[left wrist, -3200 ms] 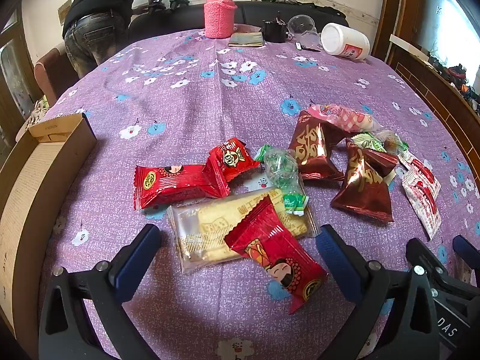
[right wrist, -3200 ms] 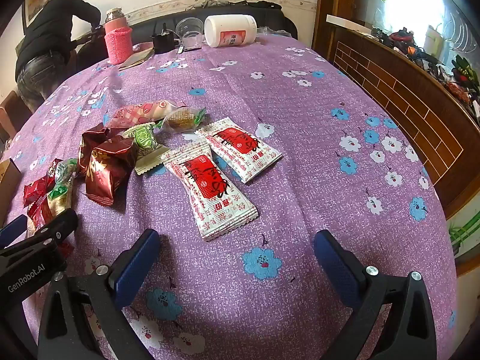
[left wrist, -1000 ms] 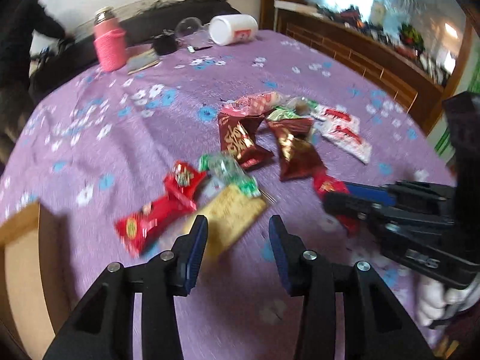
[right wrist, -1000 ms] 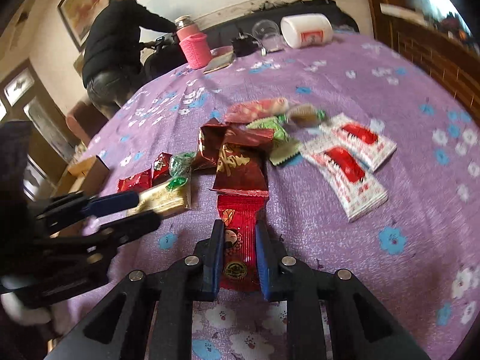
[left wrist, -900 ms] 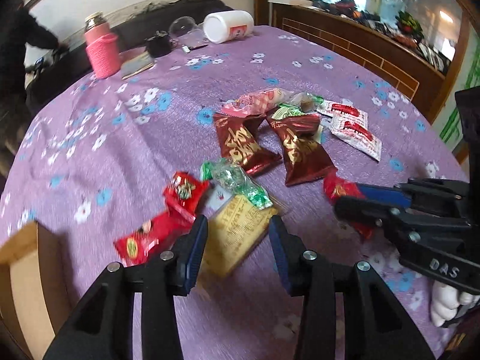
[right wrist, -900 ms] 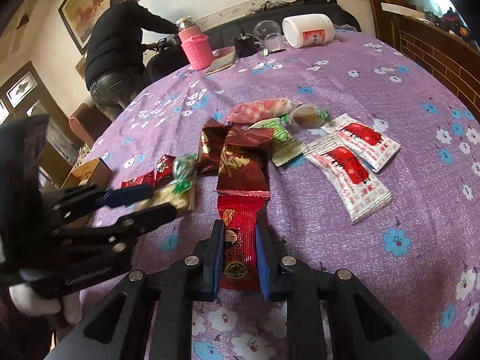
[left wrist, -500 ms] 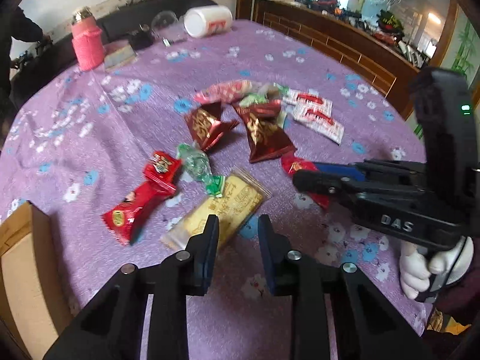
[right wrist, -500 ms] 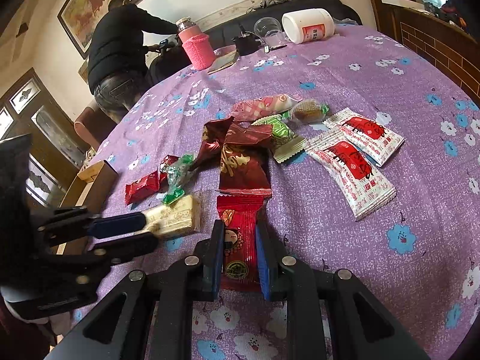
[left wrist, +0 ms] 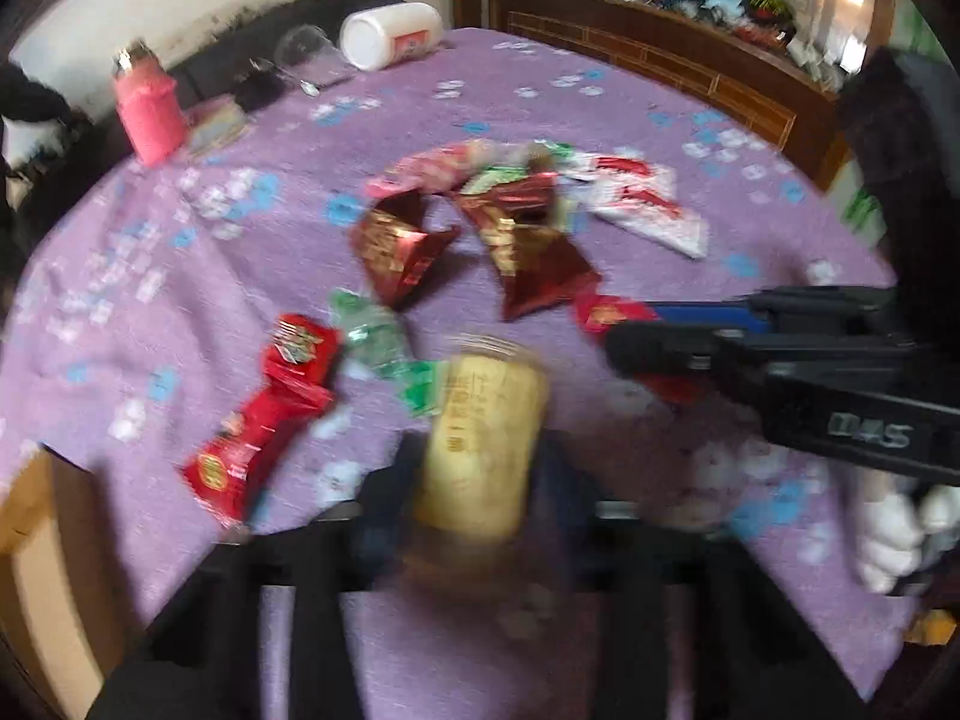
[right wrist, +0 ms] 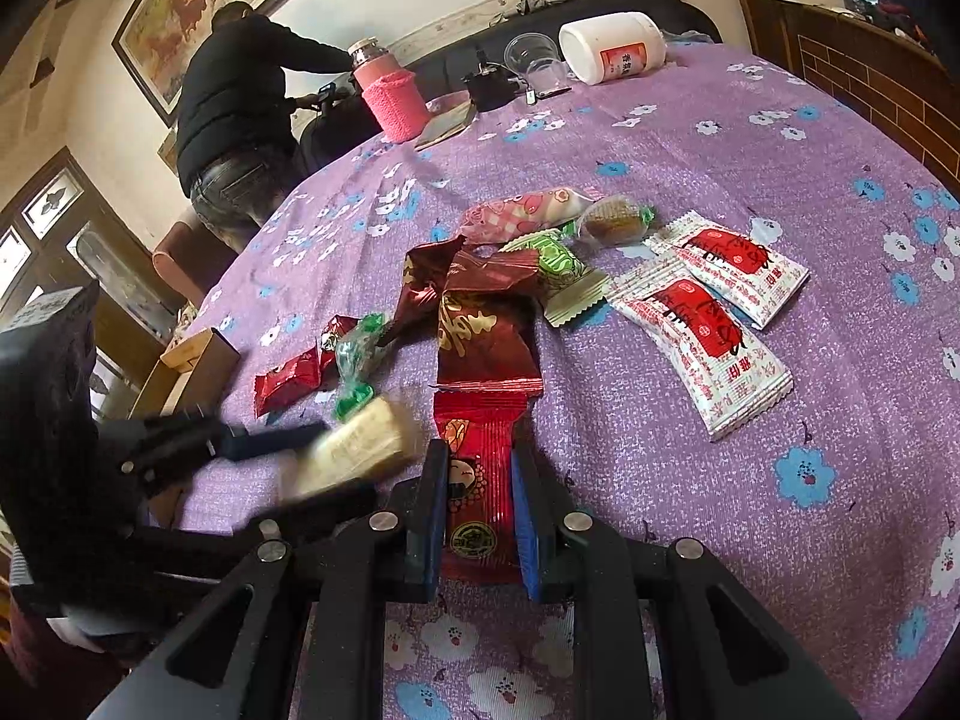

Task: Organize snacks
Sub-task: 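Carry both snacks to the cardboard box and open both tools to drop them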

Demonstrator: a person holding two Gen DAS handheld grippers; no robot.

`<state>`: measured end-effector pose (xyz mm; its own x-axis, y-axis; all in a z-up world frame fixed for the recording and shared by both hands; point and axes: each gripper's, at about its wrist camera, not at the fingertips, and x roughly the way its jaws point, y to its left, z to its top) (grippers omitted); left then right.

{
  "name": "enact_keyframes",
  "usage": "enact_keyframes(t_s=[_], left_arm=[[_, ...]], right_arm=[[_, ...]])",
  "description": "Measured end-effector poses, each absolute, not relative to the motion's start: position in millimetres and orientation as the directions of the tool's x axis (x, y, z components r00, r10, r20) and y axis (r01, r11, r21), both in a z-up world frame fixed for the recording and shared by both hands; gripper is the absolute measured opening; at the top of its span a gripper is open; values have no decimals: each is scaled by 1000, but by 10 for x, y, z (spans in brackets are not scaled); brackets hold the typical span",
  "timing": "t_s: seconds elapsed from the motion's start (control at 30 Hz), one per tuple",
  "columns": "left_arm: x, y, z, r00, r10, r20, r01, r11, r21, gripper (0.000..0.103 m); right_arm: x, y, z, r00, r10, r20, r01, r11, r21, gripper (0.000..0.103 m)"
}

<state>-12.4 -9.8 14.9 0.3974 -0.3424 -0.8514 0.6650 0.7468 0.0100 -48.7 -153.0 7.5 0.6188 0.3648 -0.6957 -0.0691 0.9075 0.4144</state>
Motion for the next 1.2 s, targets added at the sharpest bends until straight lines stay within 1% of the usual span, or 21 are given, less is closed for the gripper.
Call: enact_keyframes(t_s=[0.07,0.2,0.4,0.53,0.63,0.67,0.77,0.87,0.97,1.2], left_arm=[[-192,-104,144,416,-322,-851,651,759,30,32],[-326,52,214,426,-362,-829,596,802,-44,32],[-686,647,579,519,-404,-753,467,872,-146,32],[-918,1284,812,609,-338,-717,324,932,-164,33],[-1069,1788,876,663,-226,-714,189,973,-132,33],[-1096,1917,872,669,-206,-714,160,978,-133,33],[-1200,2379,834,687,-137,-713,44,988,-148,33],[-1276,2767,757,687,-71,-723,-59,986,-154,33],[-1330,3018,682,681,-40,-731,-111,981,-157,33],[-1319,3300,539,662,15,-750,-176,975,-135,33]], right_arm=[[-489,-1529,80,620,364,-695,-70,908,413,20],[-509,-1529,93,625,372,-687,-78,905,419,20],[-677,-1390,261,683,366,-632,-152,918,367,20],[-830,-1187,464,696,384,-607,-195,914,355,21],[-944,-866,697,679,441,-587,-281,895,347,21],[-975,-738,767,669,461,-583,-313,886,342,21],[-1019,-287,917,612,529,-588,-411,848,335,21],[-983,183,939,520,604,-604,-480,791,379,21],[-937,654,909,444,644,-623,-525,751,401,22],[-838,1641,706,307,657,-689,-595,697,400,22]])
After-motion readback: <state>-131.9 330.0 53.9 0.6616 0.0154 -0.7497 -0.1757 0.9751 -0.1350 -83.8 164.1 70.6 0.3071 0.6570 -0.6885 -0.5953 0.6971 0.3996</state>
